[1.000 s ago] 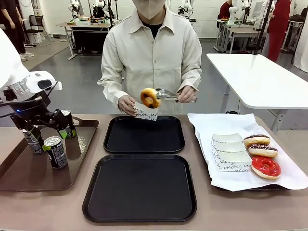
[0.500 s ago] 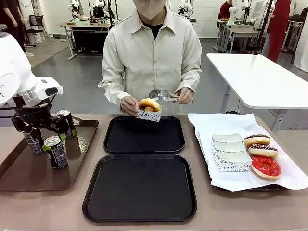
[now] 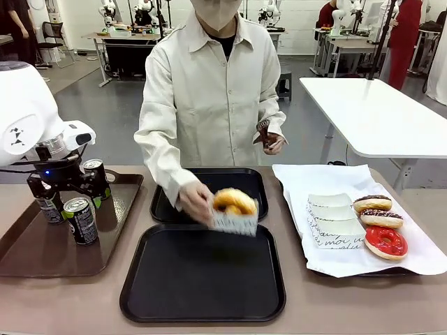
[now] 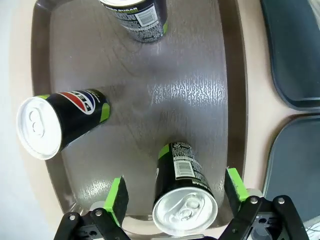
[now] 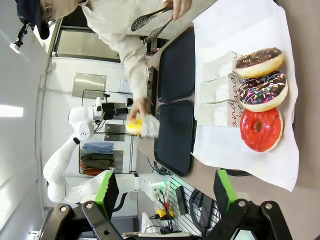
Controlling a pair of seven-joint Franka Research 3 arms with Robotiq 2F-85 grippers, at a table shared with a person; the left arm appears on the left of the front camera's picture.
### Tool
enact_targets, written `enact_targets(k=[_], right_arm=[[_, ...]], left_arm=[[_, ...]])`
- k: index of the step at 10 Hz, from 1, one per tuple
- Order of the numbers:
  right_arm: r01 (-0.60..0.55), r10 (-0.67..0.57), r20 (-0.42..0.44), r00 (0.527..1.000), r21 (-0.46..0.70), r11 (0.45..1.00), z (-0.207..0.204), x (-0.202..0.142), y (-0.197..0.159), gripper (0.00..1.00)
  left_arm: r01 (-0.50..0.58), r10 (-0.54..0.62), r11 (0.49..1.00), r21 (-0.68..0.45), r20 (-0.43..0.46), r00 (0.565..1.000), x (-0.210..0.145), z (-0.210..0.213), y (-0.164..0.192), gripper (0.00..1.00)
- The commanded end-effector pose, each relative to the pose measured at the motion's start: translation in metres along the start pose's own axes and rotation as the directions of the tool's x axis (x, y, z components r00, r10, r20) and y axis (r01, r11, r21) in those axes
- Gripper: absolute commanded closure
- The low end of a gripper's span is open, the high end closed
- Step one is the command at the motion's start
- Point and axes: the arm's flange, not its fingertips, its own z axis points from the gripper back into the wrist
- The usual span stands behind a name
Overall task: Set up donuts and drinks on trays.
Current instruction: Pick up one Pepsi coke and place it on the Flat Tray.
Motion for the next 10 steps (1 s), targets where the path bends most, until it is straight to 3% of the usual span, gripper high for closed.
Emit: enact_targets(k=[1,4,5,8,9,10], right_arm=[[-0.003,0.003,0.008,1.000,0.022,1.000,0.0015,0.0016,0.0008,0.00],[-0.003,0.003,0.008,1.000,0.022,1.000,0.0015,0.0016,0.0008,0.00],[-0.003,0.003,0.008,1.000,0.022,1.000,0.0015,0.0016,0.0008,0.00],[-0.003,0.003,0.008,1.000,0.022,1.000,0.0015,0.0016,0.0008,0.00],[-0.003,0.003,0.008,1.000,0.022,1.000,0.0015,0.0016,0.0008,0.00],[-0.003,0.003,0.008,1.000,0.022,1.000,0.0015,0.0016,0.0008,0.00]], left_arm=[[-0.027,0.027,0.999,0.041,-0.008,1.000,0.0037,-0.0064,-0.0077,0.00],[-0.028,0.031,0.997,0.066,-0.045,0.998,0.0012,-0.0111,-0.0083,0.00],[-0.023,0.026,0.998,0.064,-0.047,0.999,0.0009,-0.0110,-0.0079,0.05],[-0.017,0.021,0.998,0.062,-0.060,0.998,0.0003,-0.0107,-0.0078,0.40],[-0.017,0.020,0.998,0.057,-0.060,0.998,0.0003,-0.0069,-0.0082,0.45],[-0.021,0.025,0.998,0.058,-0.066,0.997,-0.0001,-0.0037,-0.0080,0.59]])
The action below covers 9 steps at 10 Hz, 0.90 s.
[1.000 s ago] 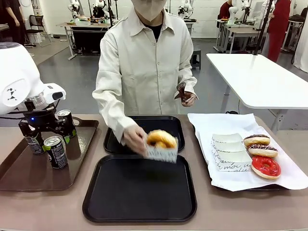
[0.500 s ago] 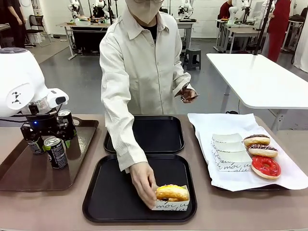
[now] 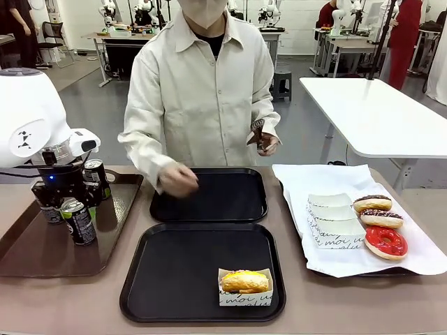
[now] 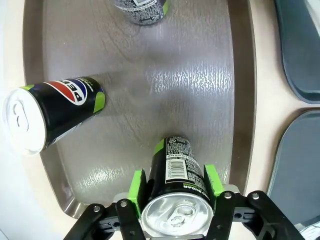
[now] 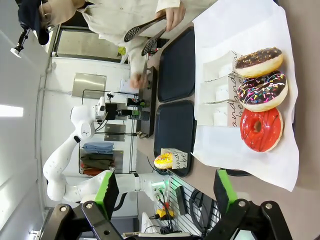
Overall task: Set up donuts and drinks on trays.
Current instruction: Pick up one Pepsi coke and place it on the Flat Tray.
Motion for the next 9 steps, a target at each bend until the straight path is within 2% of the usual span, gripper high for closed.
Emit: enact_targets(k=[1,2,3,4,5,7,9], right_arm=[[-0.003,0.003,0.008,1.000,0.022,1.000,0.001,0.002,0.001,0.00],[-0.003,0.003,0.008,1.000,0.022,1.000,0.001,0.002,0.001,0.00],[-0.003,0.003,0.008,1.000,0.022,1.000,0.001,0.002,0.001,0.00],[-0.003,0.003,0.008,1.000,0.022,1.000,0.001,0.002,0.001,0.00],[-0.003,0.003,0.008,1.000,0.022,1.000,0.001,0.002,0.001,0.00],[-0.003,0.003,0.008,1.000,0.022,1.000,0.001,0.002,0.001,0.00],[-0.003,0.003,0.008,1.000,0.022,1.000,0.001,0.002,0.001,0.00]], left_arm=[[-0.033,0.033,0.999,0.029,-0.019,0.999,0.001,0.011,-0.002,0.46],[-0.039,0.040,0.999,0.034,-0.027,0.999,0.002,0.015,-0.001,0.79],[-0.034,0.034,0.999,0.026,-0.022,0.999,0.002,0.024,-0.001,0.66],[-0.033,0.033,0.999,-0.004,0.001,0.999,0.003,0.044,0.000,0.99],[-0.048,0.049,0.998,-0.026,0.020,0.999,0.001,0.070,0.000,0.73],[-0.058,0.066,0.995,-0.087,0.090,0.994,-0.012,0.130,0.001,0.73],[-0.053,0.066,0.993,-0.107,0.126,0.990,-0.018,0.147,0.005,0.73]])
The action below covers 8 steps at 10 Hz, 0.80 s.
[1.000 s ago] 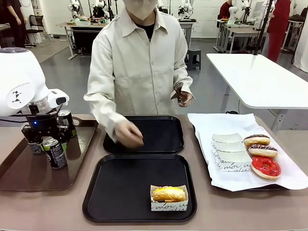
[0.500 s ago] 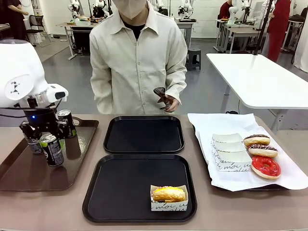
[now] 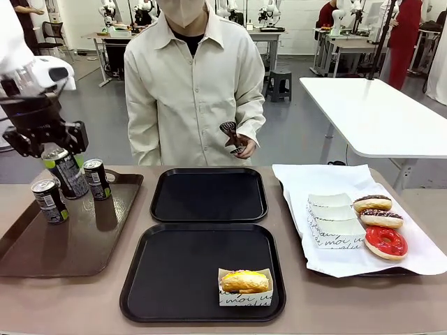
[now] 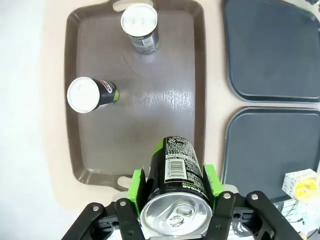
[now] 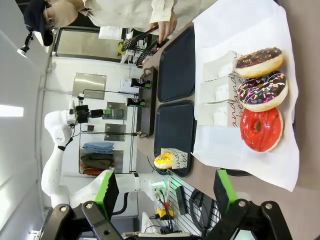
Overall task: Set up donuts and drinks on trays.
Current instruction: Pick up one Pepsi coke and place it on the Flat Tray.
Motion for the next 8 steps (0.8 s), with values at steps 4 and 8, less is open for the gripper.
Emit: enact_targets(k=[4,8], right_arm=[[-0.003,0.003,0.009,1.000,0.022,1.000,0.002,0.002,0.001,0.00],[-0.003,0.003,0.009,1.000,0.022,1.000,0.002,0.002,0.001,0.00]], left_arm=[[0.000,0.000,1.000,0.000,0.000,1.000,0.000,0.000,0.000,0.73],[0.072,-0.072,0.997,-0.019,-0.011,0.997,-0.029,-0.019,-0.041,0.42]])
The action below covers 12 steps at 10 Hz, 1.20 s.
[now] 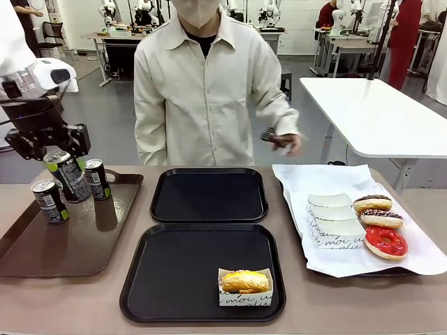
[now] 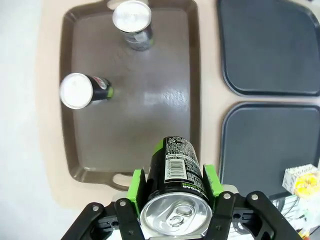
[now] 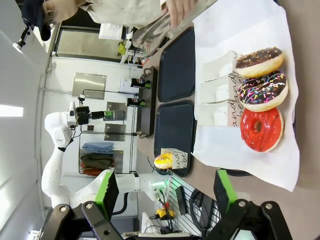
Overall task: Set up donuts and drinks on trays.
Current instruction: Pick up one Pepsi coke and place it on the Flat Tray.
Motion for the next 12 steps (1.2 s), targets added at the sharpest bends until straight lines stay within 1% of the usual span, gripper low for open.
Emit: enact_targets(k=[1,2,3,4,5,7,8,10,12], right_arm=[[-0.003,0.003,0.009,1.000,0.022,1.000,0.002,0.002,0.001,0.00],[-0.003,0.003,0.009,1.000,0.022,1.000,0.002,0.002,0.001,0.00],[-0.003,0.003,0.009,1.000,0.022,1.000,0.002,0.002,0.001,0.00],[-0.003,0.003,0.009,1.000,0.022,1.000,0.002,0.002,0.001,0.00],[-0.003,0.003,0.009,1.000,0.022,1.000,0.002,0.002,0.001,0.00],[-0.003,0.003,0.009,1.000,0.022,1.000,0.002,0.002,0.001,0.00],[-0.003,0.003,0.009,1.000,0.022,1.000,0.002,0.002,0.001,0.00],[-0.003,0.003,0.009,1.000,0.022,1.000,0.002,0.002,0.001,0.00],[-0.003,0.003,0.009,1.000,0.022,1.000,0.002,0.002,0.001,0.00]], left_arm=[[0.126,-0.126,0.992,-0.024,0.009,0.992,-0.041,-0.017,-0.053,0.42],[0.194,-0.194,0.980,-0.047,0.001,0.981,-0.059,-0.024,-0.073,0.42],[0.239,-0.240,0.969,-0.063,-0.015,0.971,-0.074,-0.031,-0.090,0.42],[0.266,-0.268,0.962,-0.063,-0.027,0.963,-0.085,-0.039,-0.106,0.42],[0.284,-0.285,0.957,-0.064,-0.019,0.958,-0.091,-0.049,-0.127,0.42],[0.323,-0.323,0.946,-0.039,-0.004,0.946,-0.094,-0.066,-0.164,0.42],[0.330,-0.330,0.944,-0.032,-0.017,0.944,-0.093,-0.075,-0.178,0.42],[0.337,-0.338,0.941,-0.027,-0.053,0.940,-0.092,-0.092,-0.196,0.42],[0.350,-0.350,0.937,-0.008,-0.052,0.935,-0.092,-0.107,-0.205,0.42]])
